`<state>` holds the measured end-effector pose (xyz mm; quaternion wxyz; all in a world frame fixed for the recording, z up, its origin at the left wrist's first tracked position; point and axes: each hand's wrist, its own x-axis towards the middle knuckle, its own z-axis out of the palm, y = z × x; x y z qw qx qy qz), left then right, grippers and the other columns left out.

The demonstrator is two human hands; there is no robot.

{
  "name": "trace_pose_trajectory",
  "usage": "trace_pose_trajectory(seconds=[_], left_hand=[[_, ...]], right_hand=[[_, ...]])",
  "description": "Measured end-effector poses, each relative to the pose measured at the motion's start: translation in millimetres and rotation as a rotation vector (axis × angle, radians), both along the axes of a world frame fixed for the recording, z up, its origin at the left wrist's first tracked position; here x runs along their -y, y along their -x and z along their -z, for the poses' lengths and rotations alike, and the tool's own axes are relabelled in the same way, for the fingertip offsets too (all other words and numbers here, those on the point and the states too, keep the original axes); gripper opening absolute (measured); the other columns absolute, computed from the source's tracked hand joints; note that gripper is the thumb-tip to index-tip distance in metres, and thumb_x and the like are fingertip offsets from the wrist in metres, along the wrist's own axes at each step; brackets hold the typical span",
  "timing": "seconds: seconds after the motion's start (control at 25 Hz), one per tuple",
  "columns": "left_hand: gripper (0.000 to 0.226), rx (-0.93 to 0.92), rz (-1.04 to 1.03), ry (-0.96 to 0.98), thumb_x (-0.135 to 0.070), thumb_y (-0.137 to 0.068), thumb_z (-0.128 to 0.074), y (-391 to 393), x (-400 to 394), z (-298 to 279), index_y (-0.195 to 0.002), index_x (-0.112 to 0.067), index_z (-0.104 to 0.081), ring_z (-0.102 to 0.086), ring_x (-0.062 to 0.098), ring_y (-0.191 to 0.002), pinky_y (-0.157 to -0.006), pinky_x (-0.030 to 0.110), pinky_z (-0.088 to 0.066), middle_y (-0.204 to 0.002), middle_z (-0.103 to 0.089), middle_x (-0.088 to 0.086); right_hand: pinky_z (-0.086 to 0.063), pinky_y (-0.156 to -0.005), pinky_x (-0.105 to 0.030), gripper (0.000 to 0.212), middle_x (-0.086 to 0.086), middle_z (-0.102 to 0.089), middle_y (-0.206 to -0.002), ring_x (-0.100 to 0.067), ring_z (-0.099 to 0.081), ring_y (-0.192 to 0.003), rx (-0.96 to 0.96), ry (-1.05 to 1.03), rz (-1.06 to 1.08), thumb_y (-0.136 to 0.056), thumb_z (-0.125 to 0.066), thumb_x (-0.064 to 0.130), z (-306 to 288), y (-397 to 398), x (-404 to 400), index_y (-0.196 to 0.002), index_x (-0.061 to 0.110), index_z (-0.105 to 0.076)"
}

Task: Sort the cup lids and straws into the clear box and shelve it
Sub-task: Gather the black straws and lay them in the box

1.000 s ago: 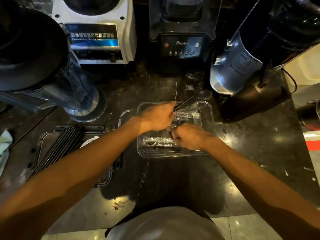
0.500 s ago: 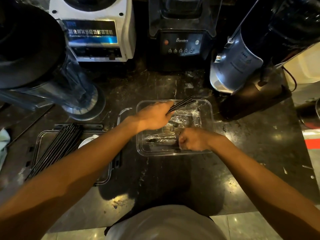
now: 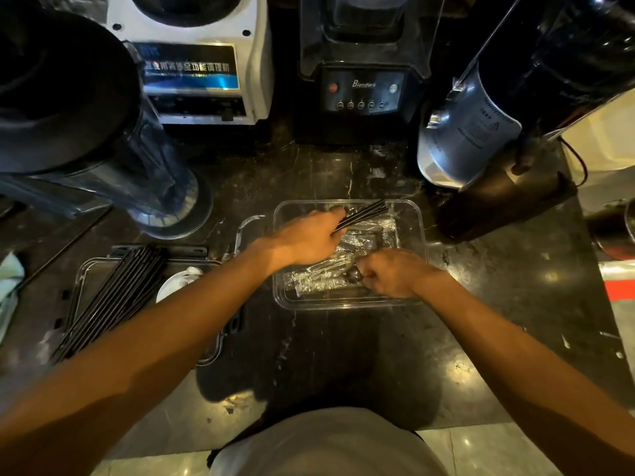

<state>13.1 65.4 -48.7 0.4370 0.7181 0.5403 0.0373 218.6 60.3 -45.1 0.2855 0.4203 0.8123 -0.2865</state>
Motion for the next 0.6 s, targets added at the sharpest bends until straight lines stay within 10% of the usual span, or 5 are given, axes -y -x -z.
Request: trace_pose_trajectory(seconds=[0.24,0.44,0.6], left_hand=[[0.021,0.015,-0.023,-0.024,-0.026,-0.109,-0.043,2,-1,-9,-0.125,-0.014,-0.052,-0.054,0.006,-0.063,-0.057,0.026,-0.040,-0.080,-0.058,-0.003],[0.005,0.045,-0.070,-0.079,-0.029,-0.106,-0.051,6,-2,-22,-0.109,-0.027,-0.053,-0.061,0.011,-0.064,-0.057,0.028,-0.044,-0.078,-0.062,-0.007],[0.009,0.090,-0.087,-0.082,-0.027,-0.101,-0.061,15,-2,-40,-0.099,-0.018,-0.059,-0.065,0.014,-0.066,-0.056,0.025,-0.046,-0.081,-0.067,0.001]], right_hand=[[-0.049,-0.084,-0.038,0.029,-0.011,-0.069,-0.105,-0.029,-0.067,-0.099,0.012,-0.179,0.168,-0.107,-0.047,0.033,3,1,3,-0.107,0.011,-0.065],[-0.038,-0.060,-0.029,0.034,0.003,-0.062,-0.073,-0.020,-0.062,-0.070,-0.184,-0.172,0.428,-0.101,-0.059,0.039,-36,-8,-9,-0.074,0.019,-0.058],[-0.050,-0.077,-0.038,0.024,-0.003,-0.063,-0.106,-0.023,-0.059,-0.097,-0.364,-0.698,0.382,-0.093,-0.070,0.031,-82,-8,-12,-0.112,0.018,-0.062]])
